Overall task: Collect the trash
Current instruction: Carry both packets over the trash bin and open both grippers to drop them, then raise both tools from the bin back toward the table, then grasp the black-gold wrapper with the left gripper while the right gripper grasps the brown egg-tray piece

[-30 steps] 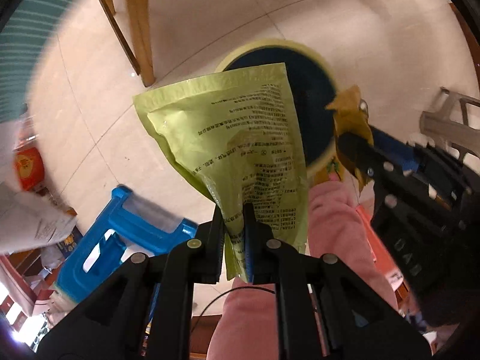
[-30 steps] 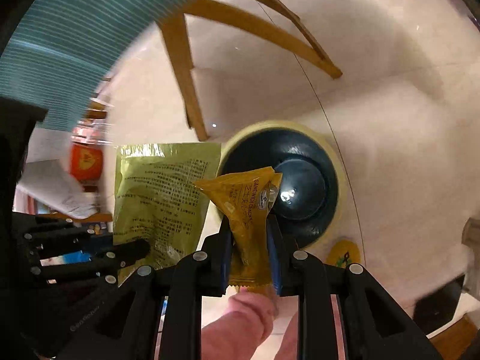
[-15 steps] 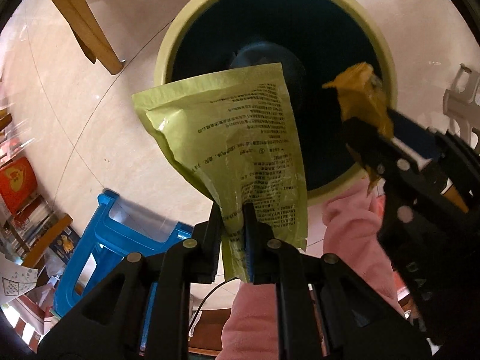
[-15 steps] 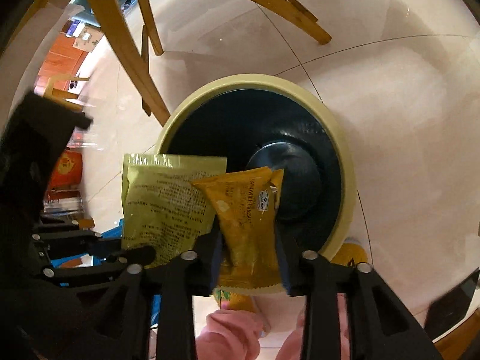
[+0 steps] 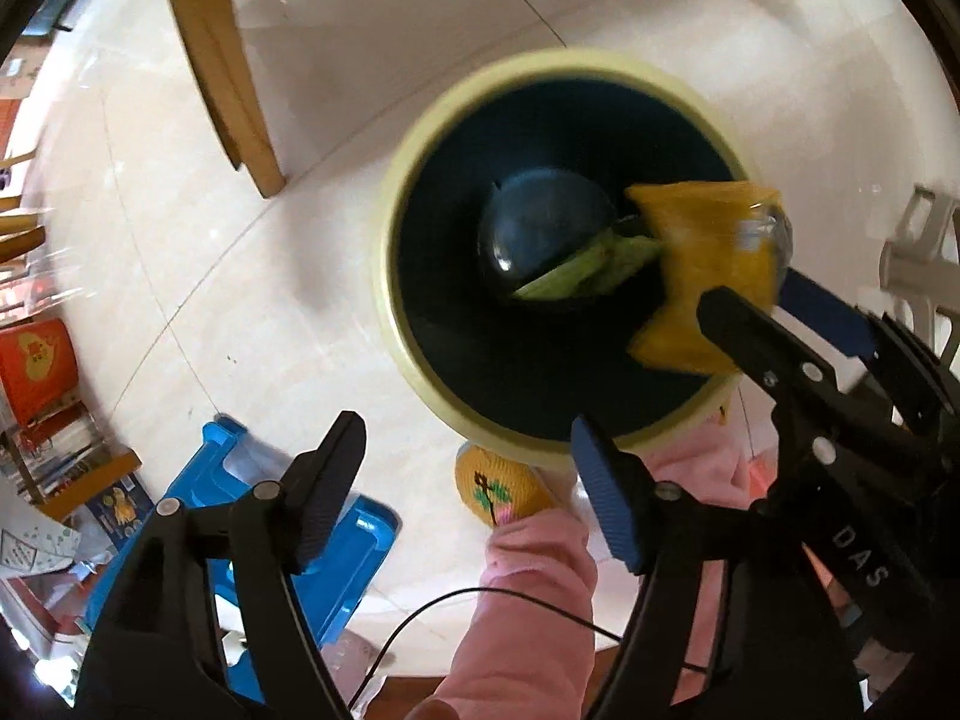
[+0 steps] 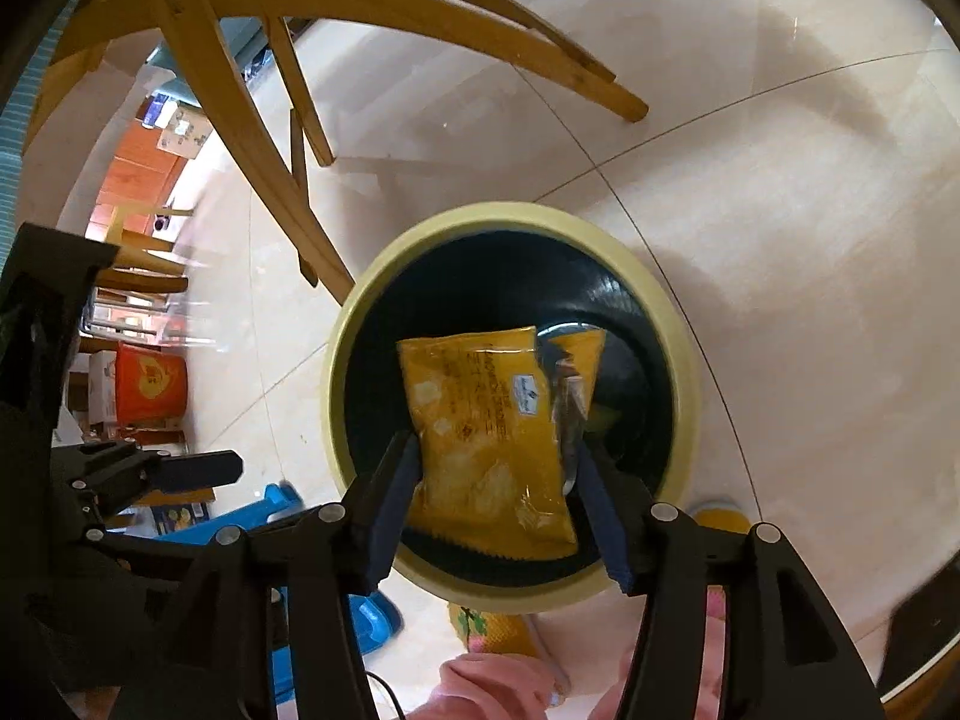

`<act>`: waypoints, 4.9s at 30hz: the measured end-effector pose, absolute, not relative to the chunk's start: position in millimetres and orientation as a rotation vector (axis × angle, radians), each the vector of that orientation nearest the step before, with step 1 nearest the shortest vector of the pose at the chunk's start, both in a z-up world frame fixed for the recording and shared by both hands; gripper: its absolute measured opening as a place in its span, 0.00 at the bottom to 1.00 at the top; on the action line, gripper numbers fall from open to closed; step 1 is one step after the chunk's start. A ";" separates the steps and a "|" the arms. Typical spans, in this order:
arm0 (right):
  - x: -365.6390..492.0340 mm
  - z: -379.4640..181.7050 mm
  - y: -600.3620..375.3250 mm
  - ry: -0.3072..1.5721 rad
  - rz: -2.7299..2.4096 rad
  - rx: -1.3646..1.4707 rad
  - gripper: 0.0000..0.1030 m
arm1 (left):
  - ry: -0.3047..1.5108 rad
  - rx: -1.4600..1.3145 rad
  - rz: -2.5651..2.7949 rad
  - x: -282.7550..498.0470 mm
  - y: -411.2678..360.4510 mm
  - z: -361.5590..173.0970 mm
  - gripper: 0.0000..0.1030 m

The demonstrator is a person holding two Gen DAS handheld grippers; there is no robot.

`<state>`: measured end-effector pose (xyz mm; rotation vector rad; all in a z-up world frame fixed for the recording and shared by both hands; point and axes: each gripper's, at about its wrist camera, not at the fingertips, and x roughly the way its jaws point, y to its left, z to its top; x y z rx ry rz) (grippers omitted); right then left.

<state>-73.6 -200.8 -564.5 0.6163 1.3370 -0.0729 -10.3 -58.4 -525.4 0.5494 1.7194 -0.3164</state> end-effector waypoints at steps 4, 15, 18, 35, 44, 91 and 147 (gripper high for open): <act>-75.6 -550.6 -202.6 1.312 -0.083 0.616 0.54 | 1.657 0.494 -0.295 -15.7 -48.7 -510.0 0.67; -90.8 -473.3 -194.4 1.254 -0.066 0.629 0.54 | 1.550 0.462 -0.287 -29.0 -34.5 -441.0 0.67; -94.3 -445.2 -192.0 1.240 -0.060 0.635 0.55 | 1.533 0.450 -0.292 -31.2 -35.7 -406.5 0.67; -100.4 -200.7 -193.0 1.099 0.024 0.591 0.55 | 1.365 0.326 -0.364 -30.6 -16.6 -167.9 0.67; -82.5 -85.5 -188.6 1.009 0.144 0.523 0.55 | 1.235 0.192 -0.305 -8.0 -8.9 -65.6 0.67; 273.6 -88.3 -62.8 1.153 0.008 0.613 0.69 | 1.140 0.083 -0.245 331.4 157.5 -18.5 0.67; 297.8 -129.3 -35.6 1.257 -0.189 0.709 0.47 | 1.408 0.114 -0.469 447.3 111.4 -126.5 0.48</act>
